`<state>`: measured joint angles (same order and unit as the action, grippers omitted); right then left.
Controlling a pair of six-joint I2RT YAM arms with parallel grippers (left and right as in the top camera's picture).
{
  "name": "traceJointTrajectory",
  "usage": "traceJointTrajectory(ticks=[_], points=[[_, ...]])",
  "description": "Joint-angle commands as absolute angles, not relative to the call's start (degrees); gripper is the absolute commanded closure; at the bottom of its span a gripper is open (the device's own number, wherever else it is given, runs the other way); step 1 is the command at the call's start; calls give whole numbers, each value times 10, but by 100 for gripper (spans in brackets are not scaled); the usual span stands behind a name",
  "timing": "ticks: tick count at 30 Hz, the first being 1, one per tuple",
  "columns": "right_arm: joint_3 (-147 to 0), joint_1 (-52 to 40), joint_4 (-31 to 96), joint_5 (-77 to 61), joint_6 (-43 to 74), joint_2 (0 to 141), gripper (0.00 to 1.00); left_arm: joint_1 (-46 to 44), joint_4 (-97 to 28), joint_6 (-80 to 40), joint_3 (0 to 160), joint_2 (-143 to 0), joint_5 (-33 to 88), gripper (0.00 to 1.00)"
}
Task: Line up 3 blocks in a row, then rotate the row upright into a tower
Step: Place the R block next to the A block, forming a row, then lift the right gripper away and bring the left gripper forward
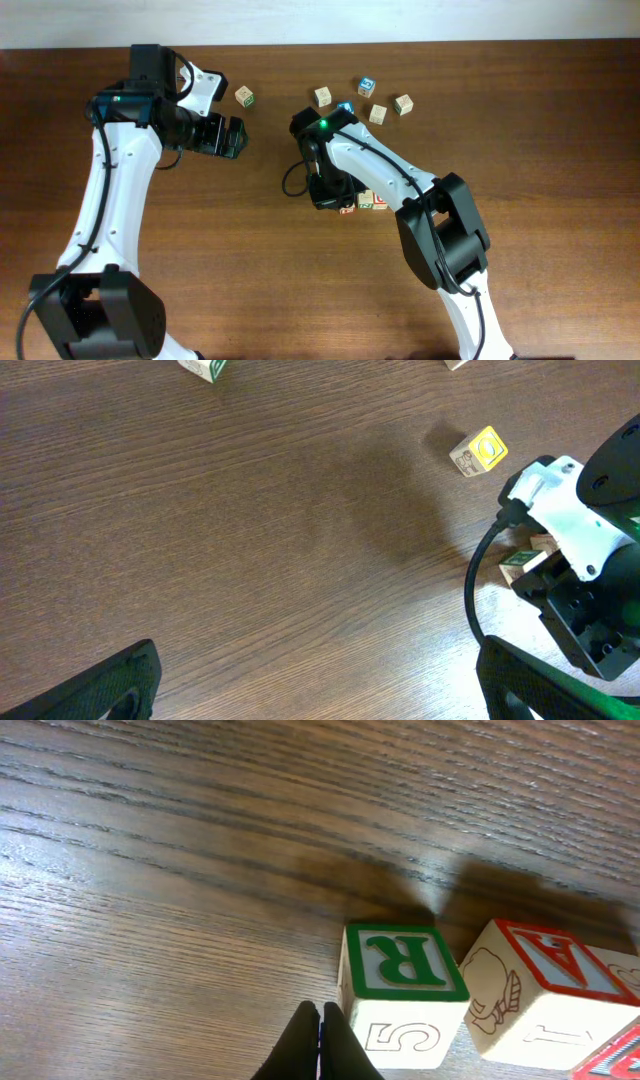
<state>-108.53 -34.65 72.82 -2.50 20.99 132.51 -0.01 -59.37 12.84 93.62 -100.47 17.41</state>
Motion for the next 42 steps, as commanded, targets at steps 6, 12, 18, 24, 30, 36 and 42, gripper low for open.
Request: traceJointTrajectory(ticks=[6, 12, 18, 24, 30, 36, 42], points=[[-1083, -344, 731, -1, 199, 1328, 95, 2, -594, 130, 948, -1004, 182, 1], [-1083, -344, 731, 10, 180, 1328, 95, 2, -594, 130, 948, -1004, 182, 1], [-1083, -344, 733, 38, 166, 1328, 95, 2, -594, 130, 948, -1004, 182, 1], [-1083, -344, 732, 44, 163, 1328, 94, 2, -594, 130, 948, -1004, 182, 1], [-1087, -344, 731, 60, 164, 1328, 89, 2, -594, 130, 948, -1004, 182, 1], [-1155, -343, 739, 36, 165, 1311, 90, 2, -594, 130, 948, -1004, 182, 1], [-1195, -286, 771, 17, 191, 1309, 82, 2, -594, 130, 948, -1004, 182, 1]])
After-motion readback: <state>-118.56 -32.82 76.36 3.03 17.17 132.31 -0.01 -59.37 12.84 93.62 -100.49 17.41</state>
